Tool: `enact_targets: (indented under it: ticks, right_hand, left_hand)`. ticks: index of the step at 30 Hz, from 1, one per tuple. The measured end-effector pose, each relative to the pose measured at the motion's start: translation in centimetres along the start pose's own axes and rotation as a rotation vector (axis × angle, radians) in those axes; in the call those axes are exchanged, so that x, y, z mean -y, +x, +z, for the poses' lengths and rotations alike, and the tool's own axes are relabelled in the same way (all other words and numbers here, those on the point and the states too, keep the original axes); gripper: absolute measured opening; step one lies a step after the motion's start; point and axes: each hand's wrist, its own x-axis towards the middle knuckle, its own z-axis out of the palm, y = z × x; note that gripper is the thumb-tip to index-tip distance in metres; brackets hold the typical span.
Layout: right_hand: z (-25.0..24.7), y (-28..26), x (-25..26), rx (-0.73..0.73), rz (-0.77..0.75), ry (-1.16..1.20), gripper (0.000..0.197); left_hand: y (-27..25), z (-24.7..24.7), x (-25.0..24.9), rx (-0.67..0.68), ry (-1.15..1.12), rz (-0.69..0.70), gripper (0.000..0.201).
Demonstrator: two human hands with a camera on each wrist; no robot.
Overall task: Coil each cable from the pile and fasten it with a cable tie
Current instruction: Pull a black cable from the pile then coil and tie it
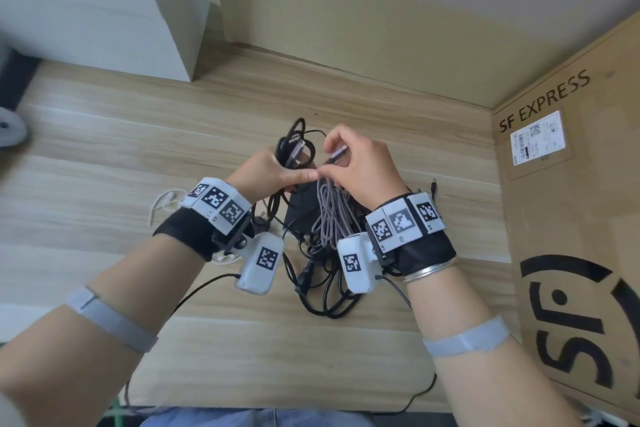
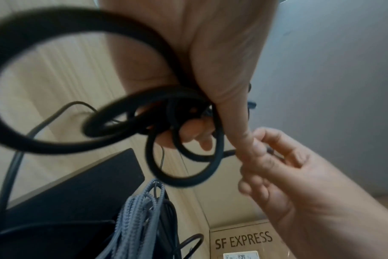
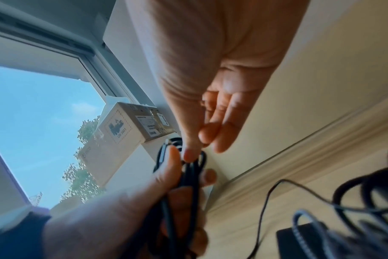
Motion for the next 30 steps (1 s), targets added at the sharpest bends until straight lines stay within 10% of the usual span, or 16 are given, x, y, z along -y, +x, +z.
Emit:
enact_targets:
  ticks: [2, 16, 30]
  right_hand:
    - [0.7, 0.4, 0.7, -0.011, 0.025, 0.085, 0.028]
    - [6.4, 1.9, 2.4, 0.038, 0.052, 0.156, 0.02]
    - [13.6, 2.3, 3.5, 0.354, 0.092, -0.008, 0.014]
  left_hand:
    - [-0.1, 0.0, 0.6, 0.011, 0.002, -0.039, 0.05]
    - [-2.2, -2.6, 3.7, -0.013, -0.127, -0.084, 0.011]
    - [-4.0, -6.7, 7.7, -0.466, -0.313, -0.272, 0.032]
